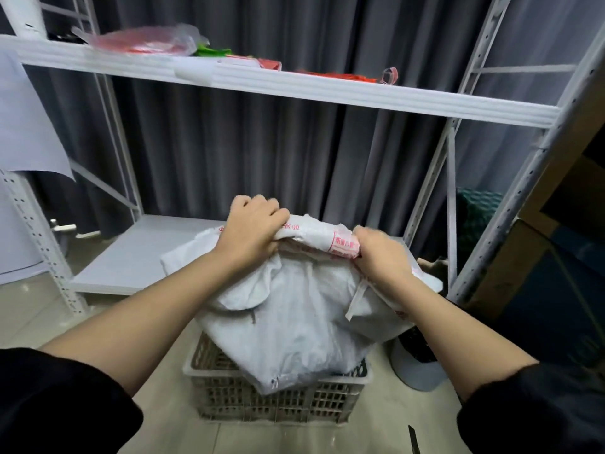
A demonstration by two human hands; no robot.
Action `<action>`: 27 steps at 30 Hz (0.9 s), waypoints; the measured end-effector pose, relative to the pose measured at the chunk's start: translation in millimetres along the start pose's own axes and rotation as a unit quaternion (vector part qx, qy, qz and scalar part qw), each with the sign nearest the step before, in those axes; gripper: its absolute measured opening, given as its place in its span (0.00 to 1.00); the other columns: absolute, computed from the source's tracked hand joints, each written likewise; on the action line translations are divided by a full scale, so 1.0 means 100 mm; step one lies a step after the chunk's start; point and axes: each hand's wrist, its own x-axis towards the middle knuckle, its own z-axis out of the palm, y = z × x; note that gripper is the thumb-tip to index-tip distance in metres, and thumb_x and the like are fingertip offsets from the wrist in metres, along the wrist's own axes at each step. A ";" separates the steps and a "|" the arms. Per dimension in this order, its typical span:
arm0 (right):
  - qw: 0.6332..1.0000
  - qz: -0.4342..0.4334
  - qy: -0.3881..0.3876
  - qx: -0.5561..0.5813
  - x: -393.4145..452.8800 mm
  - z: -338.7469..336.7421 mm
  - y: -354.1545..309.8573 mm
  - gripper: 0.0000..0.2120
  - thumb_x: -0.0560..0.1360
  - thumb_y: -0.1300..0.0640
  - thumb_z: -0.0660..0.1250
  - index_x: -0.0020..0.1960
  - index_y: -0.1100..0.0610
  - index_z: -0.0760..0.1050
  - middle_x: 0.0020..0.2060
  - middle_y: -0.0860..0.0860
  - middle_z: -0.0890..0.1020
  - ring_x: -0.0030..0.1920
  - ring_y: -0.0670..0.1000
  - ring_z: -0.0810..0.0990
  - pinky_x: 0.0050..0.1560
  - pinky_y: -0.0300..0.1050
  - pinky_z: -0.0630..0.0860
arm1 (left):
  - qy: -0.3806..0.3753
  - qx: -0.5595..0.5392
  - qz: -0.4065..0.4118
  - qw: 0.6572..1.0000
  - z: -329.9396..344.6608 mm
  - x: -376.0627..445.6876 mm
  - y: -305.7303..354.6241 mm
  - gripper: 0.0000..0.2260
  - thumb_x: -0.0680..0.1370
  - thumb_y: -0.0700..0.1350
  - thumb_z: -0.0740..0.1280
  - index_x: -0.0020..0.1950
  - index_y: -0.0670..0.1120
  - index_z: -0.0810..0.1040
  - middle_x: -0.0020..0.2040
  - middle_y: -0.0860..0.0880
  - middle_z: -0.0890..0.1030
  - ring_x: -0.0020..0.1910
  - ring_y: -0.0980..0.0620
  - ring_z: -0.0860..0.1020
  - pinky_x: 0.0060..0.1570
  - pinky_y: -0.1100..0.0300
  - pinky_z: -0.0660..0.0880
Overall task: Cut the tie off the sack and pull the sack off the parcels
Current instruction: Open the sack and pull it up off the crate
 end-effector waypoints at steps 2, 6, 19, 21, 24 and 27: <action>0.996 -0.003 0.076 0.036 0.05 -0.18 -0.03 0.06 0.73 0.54 0.62 0.48 0.55 0.69 0.46 0.52 0.78 0.49 0.57 0.76 0.36 0.49 0.68 | -0.147 -0.126 -0.101 0.976 -0.11 -0.04 -0.14 0.31 0.63 0.51 0.75 0.63 0.49 0.69 0.64 0.48 0.70 0.64 0.47 0.69 0.65 0.48 0.62; 0.985 -0.041 0.148 0.073 0.19 -0.48 -0.28 0.05 0.73 0.54 0.62 0.47 0.53 0.70 0.45 0.49 0.77 0.48 0.54 0.74 0.36 0.48 0.67 | -0.405 -0.231 -0.225 0.856 -0.20 -0.18 -0.41 0.51 0.56 0.62 0.73 0.74 0.56 0.53 0.70 0.49 0.67 0.67 0.48 0.70 0.66 0.51 0.69; 0.982 0.025 0.185 0.002 0.48 -1.36 -0.25 0.10 0.72 0.56 0.64 0.53 0.55 0.73 0.50 0.54 0.78 0.52 0.61 0.77 0.42 0.50 0.67 | -0.011 0.049 -0.179 0.983 -0.71 0.38 -0.30 0.16 0.70 0.41 0.68 0.57 0.48 0.73 0.50 0.45 0.78 0.48 0.40 0.76 0.42 0.51 0.64; 0.991 0.005 0.134 0.001 0.45 -1.23 -0.19 0.09 0.72 0.55 0.64 0.51 0.56 0.72 0.49 0.55 0.77 0.51 0.61 0.77 0.40 0.49 0.68 | -0.114 0.052 -0.145 0.981 -0.79 0.53 -0.39 0.16 0.71 0.44 0.67 0.58 0.48 0.72 0.53 0.44 0.77 0.52 0.40 0.77 0.48 0.50 0.65; 0.954 -0.001 0.300 -0.020 0.40 -1.26 -0.14 0.09 0.70 0.59 0.66 0.49 0.58 0.72 0.45 0.57 0.77 0.45 0.61 0.75 0.36 0.50 0.65 | 0.016 0.132 -0.131 0.982 -0.88 0.67 -0.43 0.12 0.69 0.41 0.66 0.53 0.47 0.74 0.46 0.43 0.78 0.44 0.40 0.77 0.43 0.50 0.65; 0.955 -0.020 0.293 -0.043 0.43 -1.31 -0.12 0.10 0.69 0.60 0.67 0.50 0.59 0.72 0.46 0.58 0.76 0.45 0.62 0.75 0.36 0.50 0.64 | 0.020 0.146 -0.107 0.983 -0.81 0.70 -0.38 0.11 0.71 0.39 0.66 0.53 0.45 0.74 0.45 0.42 0.77 0.42 0.40 0.77 0.42 0.50 0.67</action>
